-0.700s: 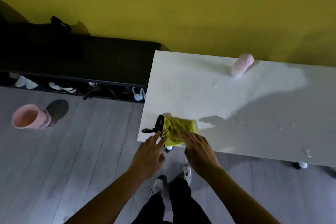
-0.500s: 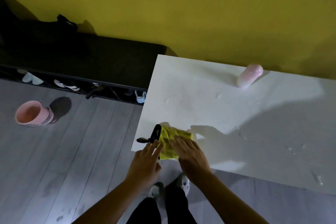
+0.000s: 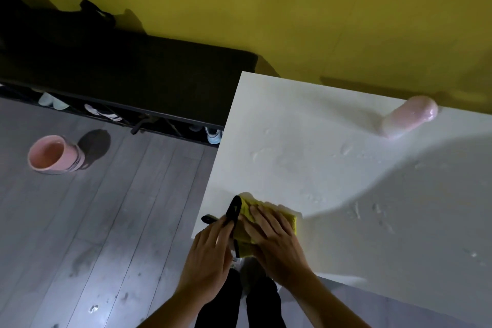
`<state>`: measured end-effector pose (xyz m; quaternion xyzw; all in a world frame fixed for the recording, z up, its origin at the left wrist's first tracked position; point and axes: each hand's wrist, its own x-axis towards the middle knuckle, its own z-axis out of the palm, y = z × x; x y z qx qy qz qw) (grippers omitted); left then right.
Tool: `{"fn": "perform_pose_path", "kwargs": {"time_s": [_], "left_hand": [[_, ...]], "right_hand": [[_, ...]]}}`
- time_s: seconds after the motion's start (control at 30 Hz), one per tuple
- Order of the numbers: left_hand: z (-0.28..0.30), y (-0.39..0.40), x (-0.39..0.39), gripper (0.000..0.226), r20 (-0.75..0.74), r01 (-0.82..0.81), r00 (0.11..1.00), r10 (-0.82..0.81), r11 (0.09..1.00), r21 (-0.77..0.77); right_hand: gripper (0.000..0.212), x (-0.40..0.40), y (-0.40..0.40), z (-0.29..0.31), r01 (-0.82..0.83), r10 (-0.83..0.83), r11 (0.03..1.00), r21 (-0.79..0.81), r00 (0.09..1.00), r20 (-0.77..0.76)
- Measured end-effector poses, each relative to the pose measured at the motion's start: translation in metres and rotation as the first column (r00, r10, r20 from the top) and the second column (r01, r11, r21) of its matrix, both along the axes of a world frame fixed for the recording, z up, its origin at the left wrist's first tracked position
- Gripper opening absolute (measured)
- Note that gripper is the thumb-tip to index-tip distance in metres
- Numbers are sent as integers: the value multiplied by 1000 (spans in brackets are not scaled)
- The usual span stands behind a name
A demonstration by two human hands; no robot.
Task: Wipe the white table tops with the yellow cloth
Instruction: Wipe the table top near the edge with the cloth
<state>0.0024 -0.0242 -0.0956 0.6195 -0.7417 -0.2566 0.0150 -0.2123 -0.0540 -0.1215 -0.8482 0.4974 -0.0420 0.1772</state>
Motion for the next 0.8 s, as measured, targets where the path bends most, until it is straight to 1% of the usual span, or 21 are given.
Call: {"fn": "perform_pose_path", "kwargs": {"time_s": [0.1,0.2,0.33,0.4,0.47,0.53,0.63,0.73,0.8], "left_hand": [[-3,-24,-2,51,10,-22,1000,23,995,-95],[-9,-58,-7,53,-2,-17,1000,17,983,-182],[-30,-109,-10,51,0,32,999,-33,966,-258],[-38,-138,-13,53,18,57,998,-55,960,-273],[-40,-169,-17,60,31,77,997,-71,959,-272],[-41,-199,-23,58,38,79,997,-70,951,-299],[-45,-235,-31,60,37,40,999,-31,950,-309],[-55,-245,-32,62,60,32,998,-13,942,-334],[-59,-245,-32,63,85,37,996,-8,937,-346]], "right_hand": [[70,-6,-11,-7,1,0,1000,-26,1000,16],[65,-11,-31,-5,82,-78,994,-72,995,58],[58,-10,-58,-10,283,-277,955,-93,958,72],[55,-13,-71,-12,284,-278,950,-127,958,64],[50,-23,-90,-15,283,-268,942,-181,958,101],[47,-38,-118,-17,380,-354,897,-226,924,146],[57,-56,-164,-17,529,-520,815,-236,848,102],[57,-72,-204,-16,609,-614,742,-279,785,83],[56,-82,-232,-15,712,-713,641,-288,691,123]]}}
